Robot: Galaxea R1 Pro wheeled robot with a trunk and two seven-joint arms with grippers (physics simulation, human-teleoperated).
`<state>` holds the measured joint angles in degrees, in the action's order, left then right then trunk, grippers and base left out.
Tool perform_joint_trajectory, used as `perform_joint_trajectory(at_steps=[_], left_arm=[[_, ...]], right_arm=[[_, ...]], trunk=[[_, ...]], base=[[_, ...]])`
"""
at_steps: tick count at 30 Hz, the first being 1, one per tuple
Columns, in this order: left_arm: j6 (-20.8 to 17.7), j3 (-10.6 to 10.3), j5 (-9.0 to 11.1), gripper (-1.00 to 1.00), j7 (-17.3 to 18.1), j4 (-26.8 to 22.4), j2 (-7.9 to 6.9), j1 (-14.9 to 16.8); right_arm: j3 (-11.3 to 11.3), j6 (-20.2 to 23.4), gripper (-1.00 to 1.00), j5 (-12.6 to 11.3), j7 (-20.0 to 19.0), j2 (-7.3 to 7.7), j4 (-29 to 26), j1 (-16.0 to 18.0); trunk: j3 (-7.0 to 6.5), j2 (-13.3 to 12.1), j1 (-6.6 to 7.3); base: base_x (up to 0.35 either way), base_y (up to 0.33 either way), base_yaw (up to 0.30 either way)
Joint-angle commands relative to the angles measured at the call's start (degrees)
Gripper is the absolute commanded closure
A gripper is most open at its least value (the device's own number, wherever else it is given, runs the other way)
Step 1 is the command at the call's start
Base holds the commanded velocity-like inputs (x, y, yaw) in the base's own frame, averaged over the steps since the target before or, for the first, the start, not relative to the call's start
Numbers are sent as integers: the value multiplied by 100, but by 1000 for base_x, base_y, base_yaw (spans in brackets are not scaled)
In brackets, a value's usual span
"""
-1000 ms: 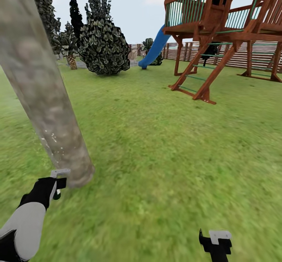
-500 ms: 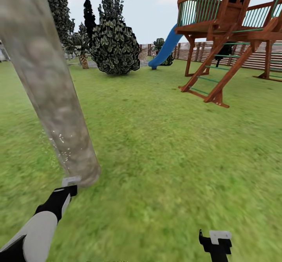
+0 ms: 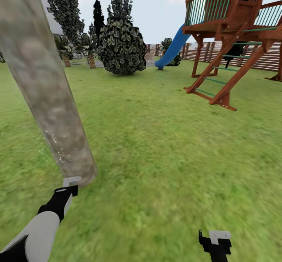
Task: In the garden, pick up the pesticide atomizer on the floor and spray pesticide onto both trees until each tree trunk is fully covered.
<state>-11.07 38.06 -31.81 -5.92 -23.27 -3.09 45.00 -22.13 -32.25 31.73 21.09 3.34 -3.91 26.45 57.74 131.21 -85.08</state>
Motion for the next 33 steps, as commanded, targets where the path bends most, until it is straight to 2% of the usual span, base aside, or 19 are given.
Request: perform_joint_trajectory(at_steps=[1,11,15,24,33], left_arm=[[0,0,-1,100,3,-20,-4,0],[0,8,-1,100,-5,-46,-7,0],[0,8,-1,100,-5,-46,-7,0],[0,16,-1,100,-5,-46,-7,0],[-2,18,-1,100,-5,-52,-16,0]], right_arm=[[1,0,-100,0,0,0,2,0],[4,0,-100,0,0,-4,2,2],[0,0,-100,0,0,-1,4,0],[4,0,-100,0,0,-7,4,0],[6,0,-100,0,0,-11,4,0]], trunk=[[0,0,0],[0,0,0],[0,0,0],[0,0,0],[0,0,0]], base=[[81,-272,120],[182,-222,260],[182,-219,47],[7,-270,24],[67,-262,264]])
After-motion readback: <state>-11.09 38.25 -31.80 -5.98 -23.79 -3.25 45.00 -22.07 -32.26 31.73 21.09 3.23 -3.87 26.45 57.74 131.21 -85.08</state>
